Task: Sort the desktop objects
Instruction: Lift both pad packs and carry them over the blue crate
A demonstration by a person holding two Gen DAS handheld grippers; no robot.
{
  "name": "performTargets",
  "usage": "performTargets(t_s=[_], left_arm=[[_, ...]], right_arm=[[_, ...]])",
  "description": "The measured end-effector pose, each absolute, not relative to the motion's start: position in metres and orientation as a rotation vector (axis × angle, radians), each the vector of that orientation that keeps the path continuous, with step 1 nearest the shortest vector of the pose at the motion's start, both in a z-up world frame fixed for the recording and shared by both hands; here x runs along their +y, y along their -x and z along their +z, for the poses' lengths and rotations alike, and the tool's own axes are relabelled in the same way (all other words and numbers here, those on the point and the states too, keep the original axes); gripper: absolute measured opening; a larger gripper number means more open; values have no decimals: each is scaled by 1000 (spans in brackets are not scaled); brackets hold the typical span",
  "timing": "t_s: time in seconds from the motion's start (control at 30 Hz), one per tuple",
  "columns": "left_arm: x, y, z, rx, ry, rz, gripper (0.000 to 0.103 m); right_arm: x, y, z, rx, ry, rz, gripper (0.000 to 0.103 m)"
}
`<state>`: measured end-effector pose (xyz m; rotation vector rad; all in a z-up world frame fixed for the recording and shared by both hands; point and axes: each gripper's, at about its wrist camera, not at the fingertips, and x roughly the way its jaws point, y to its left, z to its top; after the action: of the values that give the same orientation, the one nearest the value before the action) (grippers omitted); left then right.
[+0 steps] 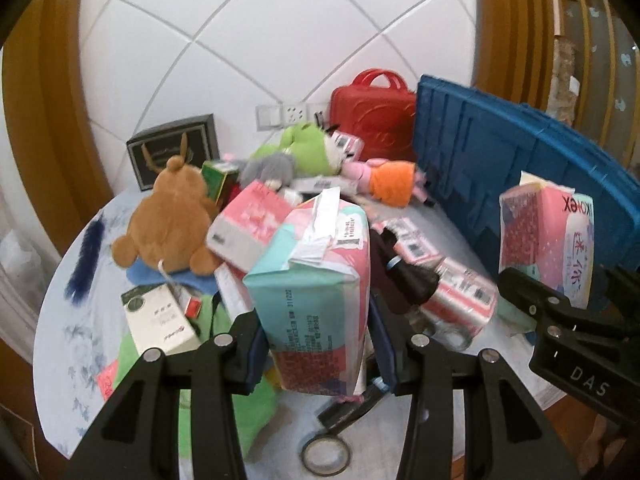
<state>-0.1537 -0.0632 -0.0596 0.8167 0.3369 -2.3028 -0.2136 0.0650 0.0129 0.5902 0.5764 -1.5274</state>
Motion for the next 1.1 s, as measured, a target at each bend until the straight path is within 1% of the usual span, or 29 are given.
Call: performTargets(t_s=[0.13,0.23,0.37,0.57,0.73,0.87,1.0,1.1], left_arm=[[-54,168,-39,334,-788,-2336,44],[-42,183,-20,312,-752,-2367,44],[-17,210,9,269,-699,-2399,44],[25,264,52,229,-618,-2431,44],[70,335,96,234,-534,-2436,44],[102,404,121,244,-555,-2438,44],[116,479,131,265,-600,-2395,44],[117,526,126,245,-667,-2359,44]], right_arm=[[70,217,37,559,-532,-1564,68],[79,228,65,536,-480,-1597,68],[89,252,105,483,-411,-1644,68],[96,311,151,423,-340,-1683,68],[88,394,193,404,-289,-1683,68],[70,464,219,429,-249,-1681,68],[40,531,233,500,-214,-1692,68],[8,574,229,543,-239,-1694,68]])
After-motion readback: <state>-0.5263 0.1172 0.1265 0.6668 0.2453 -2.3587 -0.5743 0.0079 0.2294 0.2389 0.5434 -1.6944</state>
